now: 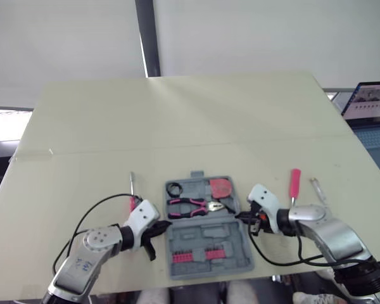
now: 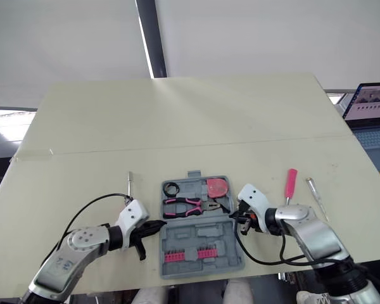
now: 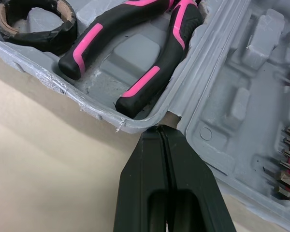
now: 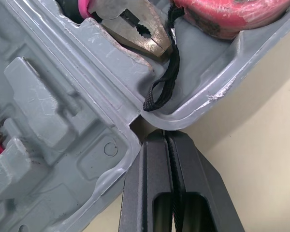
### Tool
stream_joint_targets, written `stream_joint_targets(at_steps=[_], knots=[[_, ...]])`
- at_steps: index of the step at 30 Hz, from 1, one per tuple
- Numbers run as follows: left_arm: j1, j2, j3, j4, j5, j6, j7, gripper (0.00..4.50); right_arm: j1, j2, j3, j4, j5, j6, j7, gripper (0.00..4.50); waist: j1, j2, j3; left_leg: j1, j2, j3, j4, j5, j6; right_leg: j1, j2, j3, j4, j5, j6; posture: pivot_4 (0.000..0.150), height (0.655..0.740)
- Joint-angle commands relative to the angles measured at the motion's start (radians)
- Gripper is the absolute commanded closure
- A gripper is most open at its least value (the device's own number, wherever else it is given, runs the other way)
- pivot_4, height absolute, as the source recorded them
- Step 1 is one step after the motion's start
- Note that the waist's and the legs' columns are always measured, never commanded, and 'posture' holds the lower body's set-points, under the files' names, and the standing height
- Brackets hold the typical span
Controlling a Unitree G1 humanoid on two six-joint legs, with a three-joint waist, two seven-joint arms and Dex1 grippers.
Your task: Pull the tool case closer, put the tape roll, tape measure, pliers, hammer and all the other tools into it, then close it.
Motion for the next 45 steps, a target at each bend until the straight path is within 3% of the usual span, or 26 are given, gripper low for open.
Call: stream_joint_targets(at_steps=[1, 45], knots=[[-0.006, -0.014, -0.01, -0.013, 0.005, -0.034, 0.004, 4.5, -0.014, 0.016, 0.009, -0.011, 0.0, -0.02, -0.01, 4.4, 0.0, 0.0, 0.0, 0.0, 0.0, 0.0, 0.0, 0.0, 0.0, 0.0, 0.0, 0.0, 0.0, 0.0, 0.0, 0.15, 0.7373], [-0.043, -0.024, 0.021, 0.053, 0.027, -0.066, 0.022, 4.5, -0.055, 0.06, 0.007, 0.019, -0.034, -0.022, -0.028, 4.4, -0.002, 0.0, 0.0, 0.0, 0.0, 0.0, 0.0, 0.0, 0.0, 0.0, 0.0, 0.0, 0.0, 0.0, 0.0, 0.15, 0.7373]])
